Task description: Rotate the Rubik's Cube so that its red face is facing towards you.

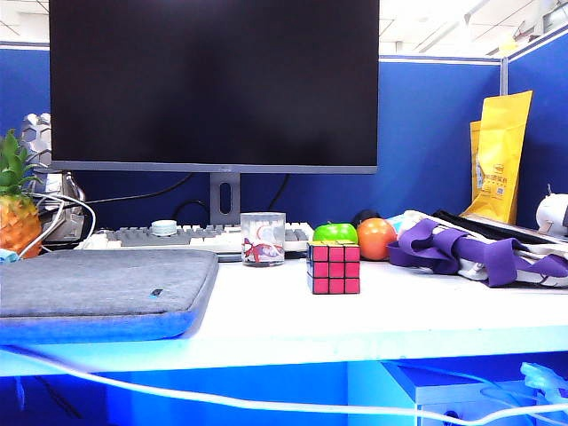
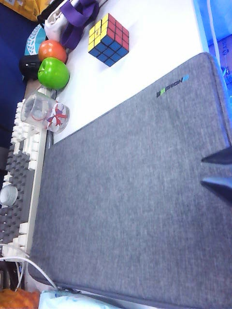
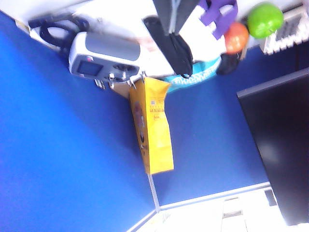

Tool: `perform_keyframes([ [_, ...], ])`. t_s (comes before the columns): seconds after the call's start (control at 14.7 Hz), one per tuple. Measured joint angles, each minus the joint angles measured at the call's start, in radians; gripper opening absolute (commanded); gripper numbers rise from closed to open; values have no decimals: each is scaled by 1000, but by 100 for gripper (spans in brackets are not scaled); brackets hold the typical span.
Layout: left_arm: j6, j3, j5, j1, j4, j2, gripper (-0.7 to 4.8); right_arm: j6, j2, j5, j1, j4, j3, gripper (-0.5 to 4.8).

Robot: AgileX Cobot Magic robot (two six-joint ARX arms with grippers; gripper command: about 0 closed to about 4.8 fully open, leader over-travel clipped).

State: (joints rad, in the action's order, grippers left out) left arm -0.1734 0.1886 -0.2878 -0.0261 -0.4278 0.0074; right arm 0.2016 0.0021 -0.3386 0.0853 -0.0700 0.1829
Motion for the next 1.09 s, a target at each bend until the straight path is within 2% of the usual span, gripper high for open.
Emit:
perform_keyframes([
  [0.14,0,-14,0,0,7,0,51,0,0,10,7,-29,-96,9],
  [0.27,0,-25,0,0,-4,0,52,0,2,109,8,-24,-145,9],
  [0.41,0,-25,0,0,-3,0,52,0,0,203,20,-94,-131,9],
  [0.54,0,-26,0,0,5,0,52,0,0,267,84,-15,-148,9],
  [0.68,0,-84,0,0,143,0,52,0,-1,311,152,44,-149,9],
  [0.82,0,-108,0,0,219,0,52,0,-1,321,199,55,-151,9],
  [1.09,0,-129,0,0,381,0,52,0,0,339,205,88,-172,9],
])
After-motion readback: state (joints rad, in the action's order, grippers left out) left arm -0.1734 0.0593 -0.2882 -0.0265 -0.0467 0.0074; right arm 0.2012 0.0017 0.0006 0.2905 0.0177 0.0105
